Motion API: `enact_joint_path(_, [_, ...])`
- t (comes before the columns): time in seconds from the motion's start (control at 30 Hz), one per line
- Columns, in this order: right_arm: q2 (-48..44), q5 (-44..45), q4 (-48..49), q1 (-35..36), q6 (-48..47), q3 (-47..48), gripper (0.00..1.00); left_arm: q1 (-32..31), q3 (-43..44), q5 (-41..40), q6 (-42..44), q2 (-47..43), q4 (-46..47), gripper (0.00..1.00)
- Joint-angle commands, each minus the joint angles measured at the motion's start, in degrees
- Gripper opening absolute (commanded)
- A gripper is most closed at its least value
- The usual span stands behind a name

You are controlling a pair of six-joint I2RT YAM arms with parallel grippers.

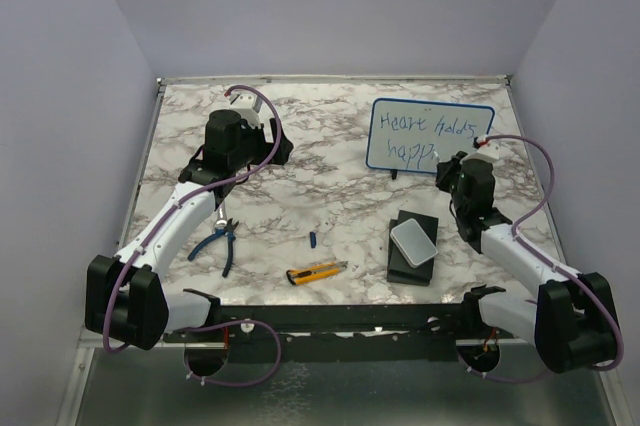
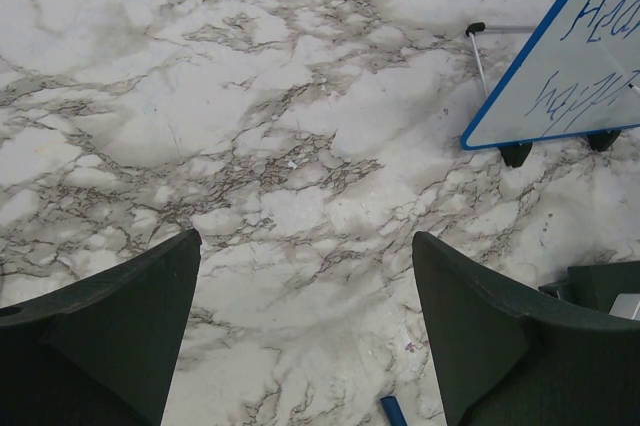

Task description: Write a sentence on the whiteboard

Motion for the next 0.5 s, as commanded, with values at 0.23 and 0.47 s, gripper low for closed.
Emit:
enact_joint_path(0.23, [-4.24, 1.79, -1.51, -0.39, -0.38, 0.58, 0.01, 0.29, -0.80, -0.31, 0.24, -1.56, 0.90, 0.87])
enact_joint_path(0.47, [-4.60, 3.58, -2.79, -0.39, -0.57, 0.43, 0.01, 0.33, -0.80, -0.35, 0.17, -1.74, 0.95, 0.87])
